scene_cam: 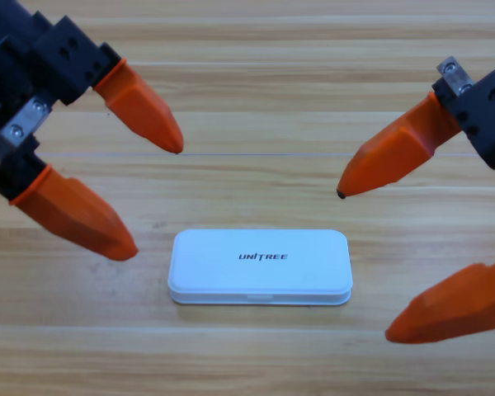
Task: Clean up eraser and pencils
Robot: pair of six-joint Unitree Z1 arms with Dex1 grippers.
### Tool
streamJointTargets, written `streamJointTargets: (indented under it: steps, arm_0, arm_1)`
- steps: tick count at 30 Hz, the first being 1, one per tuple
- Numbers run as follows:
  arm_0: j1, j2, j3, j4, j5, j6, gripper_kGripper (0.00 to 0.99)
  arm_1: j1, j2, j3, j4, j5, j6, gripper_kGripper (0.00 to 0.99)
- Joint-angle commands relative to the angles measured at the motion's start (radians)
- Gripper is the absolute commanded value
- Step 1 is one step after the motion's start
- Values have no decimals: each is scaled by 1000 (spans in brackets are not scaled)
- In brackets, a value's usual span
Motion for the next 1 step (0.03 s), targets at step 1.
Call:
streamJointTargets:
  steps: [1]
  arm_0:
    - [-19,-6,22,-6,9,-10,990]
  arm_1:
    - [-24,25,14,-10,4,5,990]
